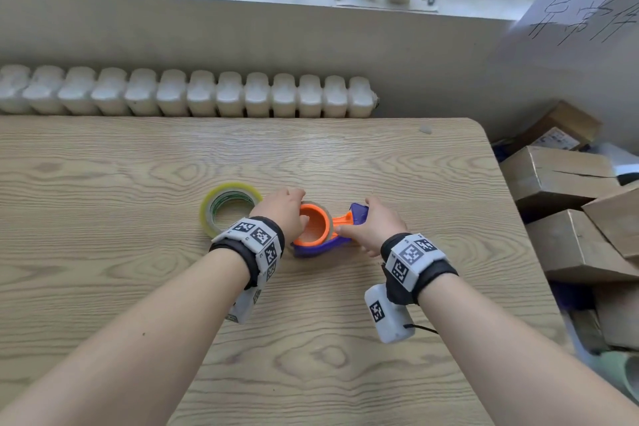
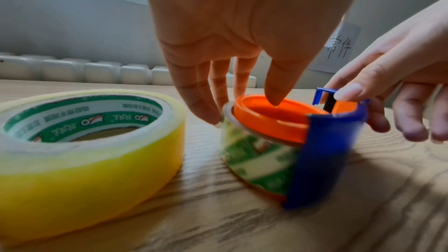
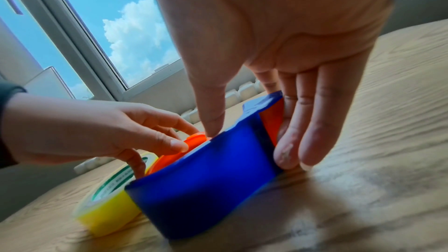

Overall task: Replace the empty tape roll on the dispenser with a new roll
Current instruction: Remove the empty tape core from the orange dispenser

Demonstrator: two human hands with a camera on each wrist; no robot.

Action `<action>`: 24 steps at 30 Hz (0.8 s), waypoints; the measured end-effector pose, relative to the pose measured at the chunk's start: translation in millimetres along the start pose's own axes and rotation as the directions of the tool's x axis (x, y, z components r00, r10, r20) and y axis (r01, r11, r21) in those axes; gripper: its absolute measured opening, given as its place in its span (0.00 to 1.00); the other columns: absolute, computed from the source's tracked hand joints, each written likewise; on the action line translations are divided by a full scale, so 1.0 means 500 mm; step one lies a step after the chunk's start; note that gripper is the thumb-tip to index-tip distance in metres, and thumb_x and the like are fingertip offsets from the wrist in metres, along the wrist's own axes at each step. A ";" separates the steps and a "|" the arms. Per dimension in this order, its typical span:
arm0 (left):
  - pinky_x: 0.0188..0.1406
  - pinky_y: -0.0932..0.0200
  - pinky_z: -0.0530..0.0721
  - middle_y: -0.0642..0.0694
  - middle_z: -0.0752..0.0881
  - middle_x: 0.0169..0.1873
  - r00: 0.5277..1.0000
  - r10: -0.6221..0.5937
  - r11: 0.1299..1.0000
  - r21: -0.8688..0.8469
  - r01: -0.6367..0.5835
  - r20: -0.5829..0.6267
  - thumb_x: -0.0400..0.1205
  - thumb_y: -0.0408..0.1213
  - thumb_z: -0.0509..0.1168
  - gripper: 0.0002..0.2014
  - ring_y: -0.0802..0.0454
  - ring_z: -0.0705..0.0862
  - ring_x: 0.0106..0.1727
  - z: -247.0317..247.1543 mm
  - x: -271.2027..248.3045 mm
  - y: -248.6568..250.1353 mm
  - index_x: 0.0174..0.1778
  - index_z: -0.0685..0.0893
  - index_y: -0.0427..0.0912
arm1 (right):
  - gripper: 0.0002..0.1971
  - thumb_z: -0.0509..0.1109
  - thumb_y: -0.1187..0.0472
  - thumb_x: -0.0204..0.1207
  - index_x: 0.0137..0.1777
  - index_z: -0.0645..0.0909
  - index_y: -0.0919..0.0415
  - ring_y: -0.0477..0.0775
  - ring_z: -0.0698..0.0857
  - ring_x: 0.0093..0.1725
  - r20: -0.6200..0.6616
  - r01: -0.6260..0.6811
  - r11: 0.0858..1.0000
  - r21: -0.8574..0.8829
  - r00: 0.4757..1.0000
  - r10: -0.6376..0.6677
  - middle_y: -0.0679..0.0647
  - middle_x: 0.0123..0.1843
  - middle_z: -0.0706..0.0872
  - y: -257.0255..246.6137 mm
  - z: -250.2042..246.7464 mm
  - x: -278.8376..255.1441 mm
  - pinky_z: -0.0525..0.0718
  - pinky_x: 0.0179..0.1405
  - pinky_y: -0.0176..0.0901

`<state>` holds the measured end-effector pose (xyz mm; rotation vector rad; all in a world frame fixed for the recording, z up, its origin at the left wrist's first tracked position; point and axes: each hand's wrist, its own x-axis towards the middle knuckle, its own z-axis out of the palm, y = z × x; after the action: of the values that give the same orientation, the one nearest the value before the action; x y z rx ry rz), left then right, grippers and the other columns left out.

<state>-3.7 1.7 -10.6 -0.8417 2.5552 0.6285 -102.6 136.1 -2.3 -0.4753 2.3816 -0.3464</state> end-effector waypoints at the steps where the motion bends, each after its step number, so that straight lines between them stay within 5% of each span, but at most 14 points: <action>1: 0.67 0.49 0.74 0.40 0.74 0.72 1.000 -0.009 1.000 0.015 0.009 0.011 0.82 0.46 0.59 0.26 0.40 0.75 0.71 0.002 -0.001 0.000 0.76 0.65 0.45 | 0.43 0.76 0.40 0.57 0.71 0.66 0.56 0.64 0.87 0.52 -0.001 0.002 1.000 -0.003 1.000 -0.002 0.57 0.56 0.86 -0.003 0.003 -0.001 0.86 0.53 0.58; 7: 0.56 0.51 0.80 0.45 0.83 0.60 0.999 -0.026 0.996 0.086 0.021 0.048 0.79 0.47 0.62 0.16 0.44 0.81 0.61 0.019 -0.013 -0.009 0.61 0.78 0.46 | 0.48 0.77 0.47 0.61 0.79 0.57 0.56 0.66 0.87 0.55 0.003 0.015 0.999 -0.031 1.000 -0.015 0.58 0.65 0.81 -0.005 0.008 -0.005 0.85 0.56 0.58; 12: 0.52 0.53 0.79 0.44 0.83 0.59 0.998 0.002 0.993 0.117 -0.009 0.061 0.80 0.45 0.62 0.15 0.43 0.81 0.61 0.026 -0.030 -0.006 0.62 0.79 0.47 | 0.48 0.77 0.52 0.64 0.82 0.54 0.56 0.63 0.79 0.66 -0.010 0.043 0.999 -0.007 0.999 -0.043 0.59 0.71 0.78 0.016 0.012 -0.013 0.80 0.62 0.51; 24: 0.49 0.55 0.80 0.46 0.86 0.56 0.996 0.056 0.995 0.074 -0.060 0.063 0.78 0.47 0.64 0.17 0.46 0.84 0.57 0.027 -0.087 0.004 0.62 0.81 0.48 | 0.35 0.73 0.65 0.63 0.73 0.69 0.50 0.58 0.84 0.57 -0.045 0.137 0.987 -0.080 0.989 -0.141 0.53 0.54 0.87 0.042 -0.004 -0.064 0.82 0.54 0.46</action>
<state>30.5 29.9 -0.5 -0.7148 2.5393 0.5617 -86.4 168.6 9.8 -0.6786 2.4232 -0.3336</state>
